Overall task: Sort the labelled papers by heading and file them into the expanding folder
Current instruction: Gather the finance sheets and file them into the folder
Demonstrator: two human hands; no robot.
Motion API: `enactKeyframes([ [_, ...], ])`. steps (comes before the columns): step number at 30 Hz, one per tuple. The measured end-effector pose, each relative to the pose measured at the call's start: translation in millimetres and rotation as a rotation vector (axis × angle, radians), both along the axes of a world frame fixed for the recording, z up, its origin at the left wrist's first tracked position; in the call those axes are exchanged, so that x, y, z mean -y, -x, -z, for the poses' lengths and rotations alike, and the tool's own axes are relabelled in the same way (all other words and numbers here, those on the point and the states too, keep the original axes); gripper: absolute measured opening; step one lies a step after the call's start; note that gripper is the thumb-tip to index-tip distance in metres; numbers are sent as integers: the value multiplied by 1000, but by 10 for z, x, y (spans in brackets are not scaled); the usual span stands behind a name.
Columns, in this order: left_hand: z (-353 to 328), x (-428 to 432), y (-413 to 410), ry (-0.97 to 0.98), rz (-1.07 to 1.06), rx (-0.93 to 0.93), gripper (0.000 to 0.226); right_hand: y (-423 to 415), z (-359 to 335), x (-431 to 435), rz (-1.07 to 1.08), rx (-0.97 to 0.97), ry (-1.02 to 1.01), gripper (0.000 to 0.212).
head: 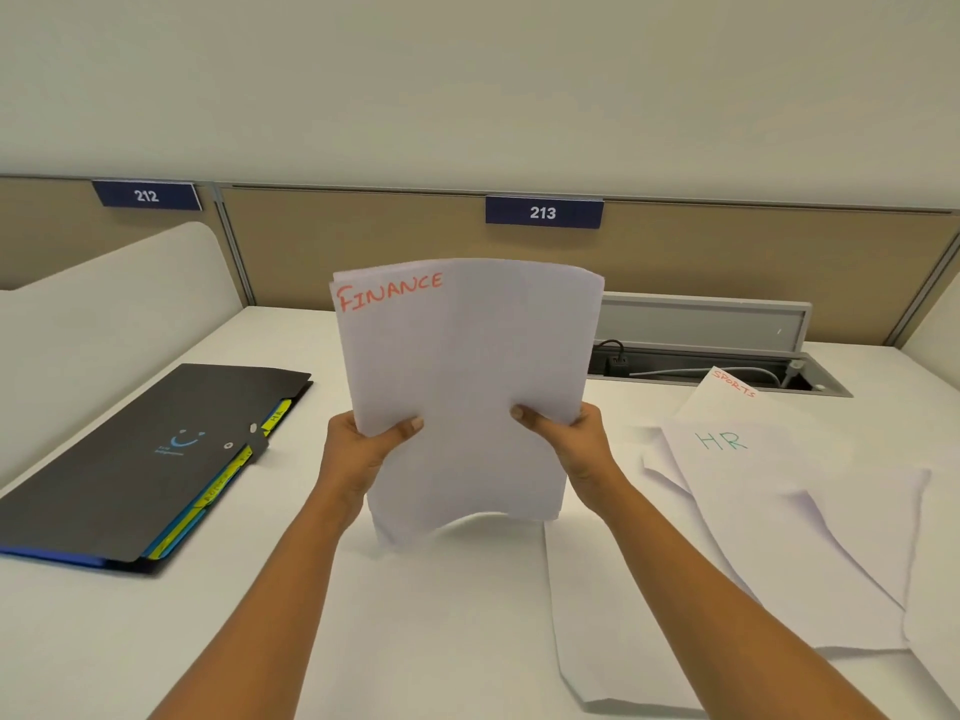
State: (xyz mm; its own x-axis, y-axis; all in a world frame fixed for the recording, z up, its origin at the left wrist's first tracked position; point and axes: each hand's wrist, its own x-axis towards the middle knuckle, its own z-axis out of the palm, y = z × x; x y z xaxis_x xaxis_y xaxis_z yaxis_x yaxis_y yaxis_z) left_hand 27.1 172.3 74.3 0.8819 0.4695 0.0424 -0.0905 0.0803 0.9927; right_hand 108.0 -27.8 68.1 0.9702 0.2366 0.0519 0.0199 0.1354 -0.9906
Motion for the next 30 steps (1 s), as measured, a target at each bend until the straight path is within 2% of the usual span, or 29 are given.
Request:
enactKeyframes([
  [5, 155, 52, 36, 66, -32, -6, 34, 89, 204, -45, 4, -49, -25, 23],
  [10, 118, 11, 25, 57, -78, 6, 49, 64, 137, -85, -3, -25, -38, 19],
  [13, 157, -13, 48, 61, -84, 9, 43, 80, 189, -108, -9, -40, -25, 21],
  [17, 241, 40, 94, 66, -114, -13, 20, 133, 300, -152, 15, -66, 14, 40],
  [21, 199, 13, 84, 64, -123, -12, 17, 108, 231, -171, -10, -50, -12, 22],
  [27, 297, -91, 110, 101, -93, -75, 9, 147, 333, -200, -44, -86, 11, 24],
  [30, 271, -181, 137, 101, -90, -89, 4, 105, 285, -221, -116, -88, 64, 11],
])
